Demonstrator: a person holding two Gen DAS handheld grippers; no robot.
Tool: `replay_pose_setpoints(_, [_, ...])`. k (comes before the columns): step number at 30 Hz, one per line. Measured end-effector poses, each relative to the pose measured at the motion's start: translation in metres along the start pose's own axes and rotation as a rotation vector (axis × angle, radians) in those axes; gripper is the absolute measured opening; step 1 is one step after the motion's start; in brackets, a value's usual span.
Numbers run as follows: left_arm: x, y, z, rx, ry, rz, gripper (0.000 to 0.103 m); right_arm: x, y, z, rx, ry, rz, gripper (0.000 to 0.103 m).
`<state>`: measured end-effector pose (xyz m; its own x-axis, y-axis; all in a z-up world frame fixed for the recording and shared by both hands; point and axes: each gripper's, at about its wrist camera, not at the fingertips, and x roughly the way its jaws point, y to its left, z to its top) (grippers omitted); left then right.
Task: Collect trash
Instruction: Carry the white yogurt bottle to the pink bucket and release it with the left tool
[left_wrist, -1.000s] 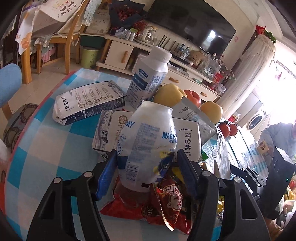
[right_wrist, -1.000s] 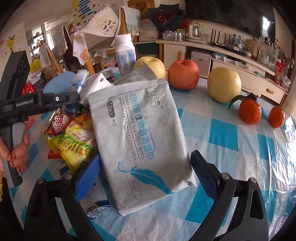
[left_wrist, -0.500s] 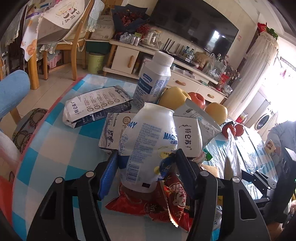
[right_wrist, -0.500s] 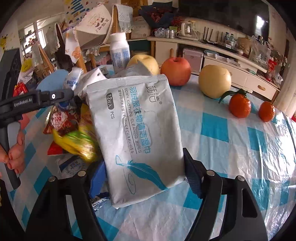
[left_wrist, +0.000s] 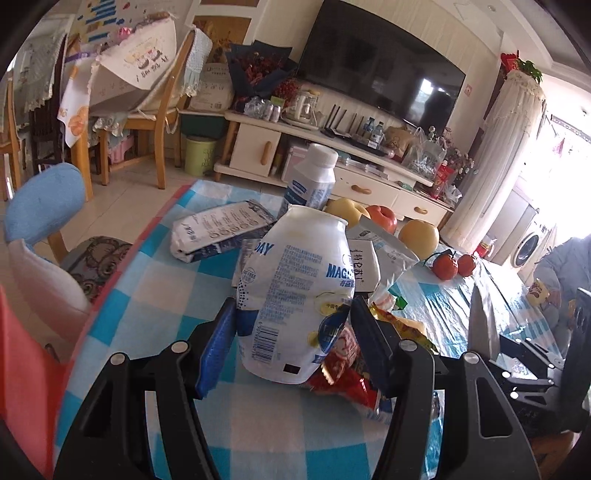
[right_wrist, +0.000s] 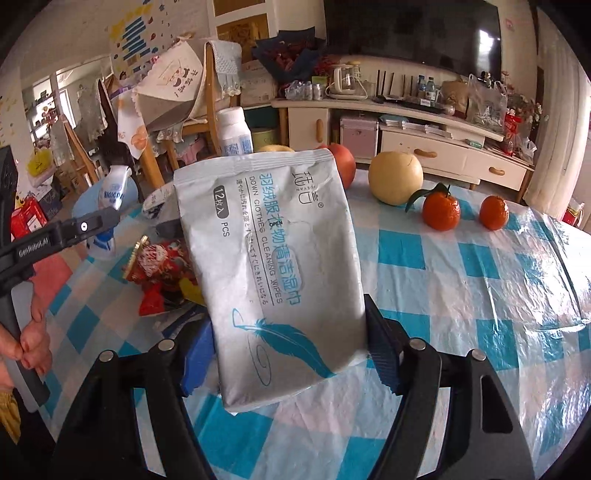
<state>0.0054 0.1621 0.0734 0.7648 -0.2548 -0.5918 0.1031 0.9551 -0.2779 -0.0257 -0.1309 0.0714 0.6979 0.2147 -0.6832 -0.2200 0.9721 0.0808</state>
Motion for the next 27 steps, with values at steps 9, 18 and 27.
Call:
replay_pose_setpoints(9, [-0.05, 0.036, -0.004, -0.089, -0.07, 0.079, 0.063, -0.028, 0.031, 0.0, 0.037, -0.034, 0.047, 0.072])
replay_pose_setpoints(18, [-0.088, 0.081, 0.012, -0.159, -0.13, 0.173, 0.063, -0.029, 0.108, 0.014, -0.006, -0.007, 0.185, 0.072])
replay_pose_setpoints(27, [-0.137, 0.168, 0.024, -0.276, -0.179, 0.354, 0.063, -0.016, 0.235, 0.046, -0.079, 0.019, 0.411, 0.073])
